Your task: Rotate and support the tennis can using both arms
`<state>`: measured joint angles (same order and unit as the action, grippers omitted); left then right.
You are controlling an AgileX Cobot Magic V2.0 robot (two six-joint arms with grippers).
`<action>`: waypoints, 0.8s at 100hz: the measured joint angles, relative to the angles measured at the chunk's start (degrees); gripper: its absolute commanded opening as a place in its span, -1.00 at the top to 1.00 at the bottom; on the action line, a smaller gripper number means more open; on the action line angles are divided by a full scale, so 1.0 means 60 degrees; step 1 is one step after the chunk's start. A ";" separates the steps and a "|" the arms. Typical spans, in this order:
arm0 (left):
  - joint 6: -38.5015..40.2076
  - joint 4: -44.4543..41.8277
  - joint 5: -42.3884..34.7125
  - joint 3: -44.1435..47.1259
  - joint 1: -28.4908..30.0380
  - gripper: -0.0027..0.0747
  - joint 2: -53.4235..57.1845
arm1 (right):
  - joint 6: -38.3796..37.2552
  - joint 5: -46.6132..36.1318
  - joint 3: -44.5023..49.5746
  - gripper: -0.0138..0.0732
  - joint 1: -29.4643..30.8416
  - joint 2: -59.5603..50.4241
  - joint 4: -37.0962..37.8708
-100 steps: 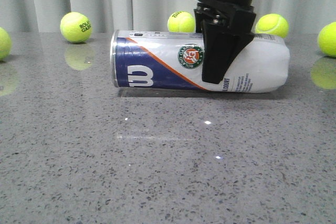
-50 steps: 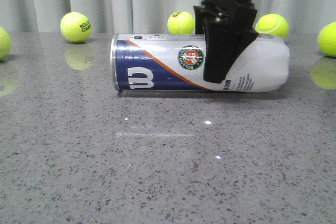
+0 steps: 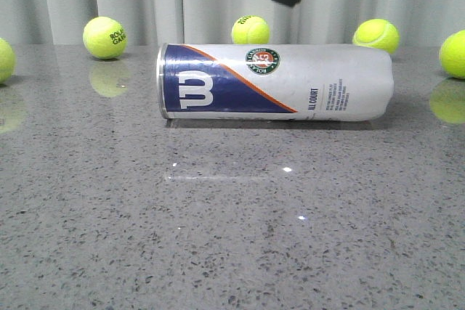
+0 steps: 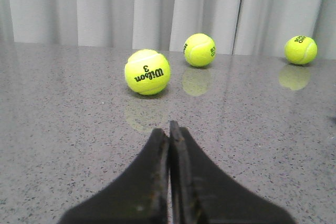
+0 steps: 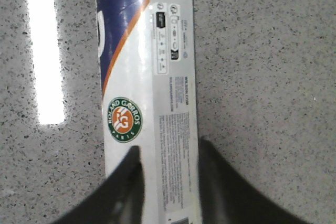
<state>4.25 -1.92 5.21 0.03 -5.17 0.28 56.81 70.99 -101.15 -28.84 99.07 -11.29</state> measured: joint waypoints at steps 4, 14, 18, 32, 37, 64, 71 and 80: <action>0.0000 0.0000 0.0000 0.0000 0.0000 0.98 0.0000 | -0.0142 0.0020 0.0000 0.83 0.0000 -0.0037 0.0000; 0.0000 0.0000 0.0000 0.0000 0.0000 0.98 0.0000 | -0.0546 0.0039 0.0000 0.82 0.0000 -0.0121 0.0000; 0.0000 0.0000 0.0000 0.0000 0.0000 0.98 0.0000 | -0.1021 0.0056 0.0000 0.82 0.0000 -0.0160 0.0000; 0.0000 0.0000 0.0000 0.0000 0.0000 0.98 0.0000 | -0.4046 0.0053 0.0000 0.82 0.0112 -0.0384 -0.0021; 0.0000 0.0000 0.0000 0.0000 0.0000 0.98 0.0000 | -0.5218 0.0059 0.0000 0.82 0.0231 -0.0513 -0.0021; 0.0000 0.0000 0.0000 0.0000 0.0000 0.98 0.0000 | -0.8929 -0.0410 0.1118 0.82 0.0536 -0.2209 0.0252; 0.0000 0.0000 0.0000 0.0000 0.0000 0.98 0.0000 | -0.9157 -0.0802 0.1764 0.82 0.0536 -0.2878 0.0271; 0.0000 0.0000 0.0000 0.0000 0.0000 0.98 0.0000 | -0.9244 -0.1468 0.2777 0.82 0.0536 -0.3813 0.0271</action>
<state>4.25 -1.92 5.21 0.03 -5.17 0.28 1.35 62.19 -84.48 -25.63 76.20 -9.66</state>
